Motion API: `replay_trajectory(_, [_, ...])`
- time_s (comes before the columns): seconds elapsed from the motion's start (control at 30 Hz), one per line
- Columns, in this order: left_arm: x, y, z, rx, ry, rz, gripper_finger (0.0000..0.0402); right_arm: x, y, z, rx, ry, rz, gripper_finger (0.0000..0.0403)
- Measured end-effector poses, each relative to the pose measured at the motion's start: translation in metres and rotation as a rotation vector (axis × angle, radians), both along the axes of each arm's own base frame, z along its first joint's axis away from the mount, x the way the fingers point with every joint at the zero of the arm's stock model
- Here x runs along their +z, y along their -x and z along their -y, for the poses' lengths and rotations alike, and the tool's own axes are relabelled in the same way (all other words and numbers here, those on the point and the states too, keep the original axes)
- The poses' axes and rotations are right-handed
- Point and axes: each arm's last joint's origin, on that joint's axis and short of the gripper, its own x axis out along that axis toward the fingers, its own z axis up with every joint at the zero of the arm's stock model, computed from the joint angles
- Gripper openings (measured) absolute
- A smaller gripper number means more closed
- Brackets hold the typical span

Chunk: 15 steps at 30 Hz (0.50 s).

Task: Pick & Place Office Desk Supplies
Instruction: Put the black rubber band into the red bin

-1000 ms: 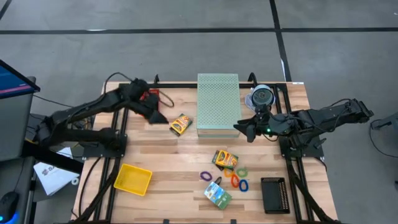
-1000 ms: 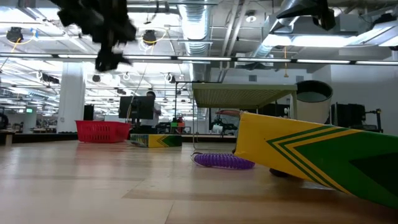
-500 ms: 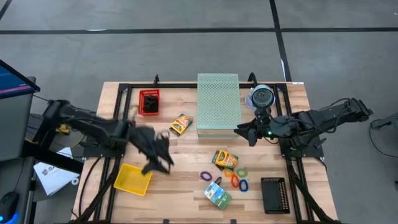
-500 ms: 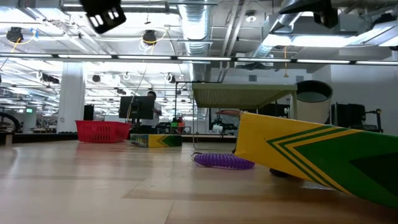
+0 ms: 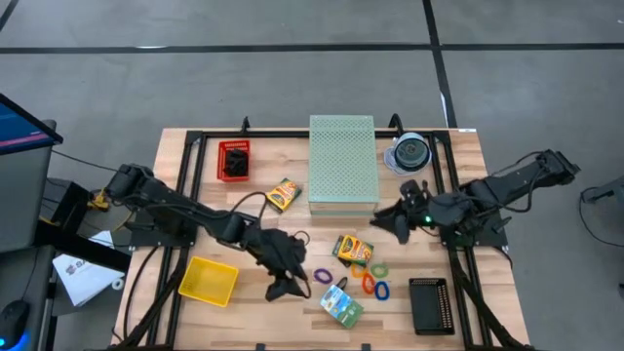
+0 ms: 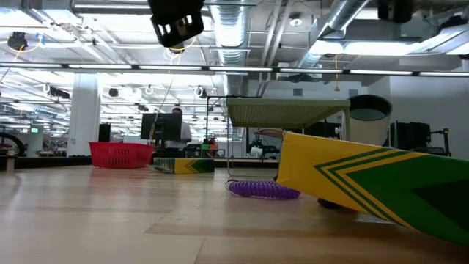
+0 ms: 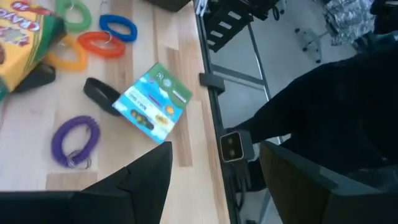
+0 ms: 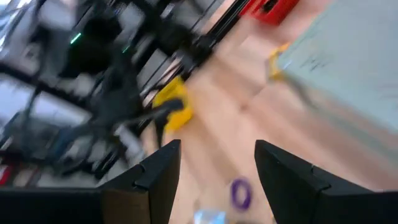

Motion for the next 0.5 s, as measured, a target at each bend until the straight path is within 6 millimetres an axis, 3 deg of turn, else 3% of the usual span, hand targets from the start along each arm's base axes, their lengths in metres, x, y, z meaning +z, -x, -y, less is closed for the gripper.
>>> replay_trajectory(0.13, [0.004,0.002,-0.003,0.061,-0.032,0.019,0.0237,-0.009,0.002,-0.021,0.208,0.008,-0.078,0.0202])
replay_trajectory(0.27, [0.022,0.010,-0.009,0.140,-0.045,0.083,0.0237,-0.026,-0.008,-0.035,0.325,0.001,-0.194,0.0202])
replay_trajectory(0.5, [0.065,0.034,-0.026,0.400,-0.047,0.230,0.0237,-0.071,-0.059,-0.034,0.290,-0.235,-0.401,0.0202])
